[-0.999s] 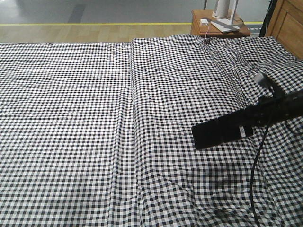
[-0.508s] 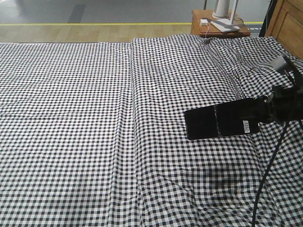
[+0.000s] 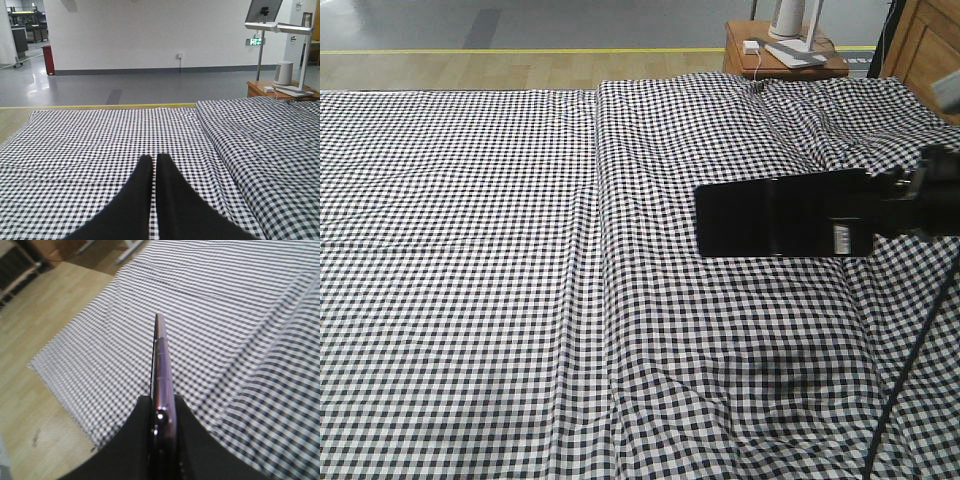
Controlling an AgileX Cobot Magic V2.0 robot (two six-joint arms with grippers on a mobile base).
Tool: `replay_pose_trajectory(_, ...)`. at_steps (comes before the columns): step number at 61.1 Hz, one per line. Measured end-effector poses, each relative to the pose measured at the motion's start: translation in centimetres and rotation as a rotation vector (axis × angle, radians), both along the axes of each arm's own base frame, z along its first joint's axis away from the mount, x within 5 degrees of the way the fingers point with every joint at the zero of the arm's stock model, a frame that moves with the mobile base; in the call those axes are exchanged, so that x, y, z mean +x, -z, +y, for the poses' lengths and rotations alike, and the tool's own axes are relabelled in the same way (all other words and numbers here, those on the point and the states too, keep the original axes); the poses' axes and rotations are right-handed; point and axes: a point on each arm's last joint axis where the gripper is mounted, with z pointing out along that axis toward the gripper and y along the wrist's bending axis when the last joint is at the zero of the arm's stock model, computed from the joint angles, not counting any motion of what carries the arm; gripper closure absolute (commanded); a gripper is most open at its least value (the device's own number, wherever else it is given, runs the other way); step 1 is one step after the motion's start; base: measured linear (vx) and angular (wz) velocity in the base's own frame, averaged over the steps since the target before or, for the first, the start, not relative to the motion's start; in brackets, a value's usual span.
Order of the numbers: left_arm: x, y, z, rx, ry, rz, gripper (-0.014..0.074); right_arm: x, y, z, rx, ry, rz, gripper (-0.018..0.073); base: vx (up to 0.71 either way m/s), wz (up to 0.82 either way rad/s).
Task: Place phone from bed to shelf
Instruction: 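Raise the held phone and pull it toward the robot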
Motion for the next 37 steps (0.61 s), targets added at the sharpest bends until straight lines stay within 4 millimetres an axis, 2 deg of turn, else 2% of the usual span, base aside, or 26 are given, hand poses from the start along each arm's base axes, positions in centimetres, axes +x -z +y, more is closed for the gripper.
replay_pose_trajectory(10,0.0,0.0,0.0,0.0,0.0,0.0,0.0595,-0.5,0.0,3.8,0.0,-0.149,-0.013,0.0561,0.0,0.0)
replay_pose_trajectory(37,0.0,0.0,0.0,0.0,0.0,0.0,0.0595,-2.4,0.0,9.5,0.013,-0.339,0.046,0.0561,0.0,0.0)
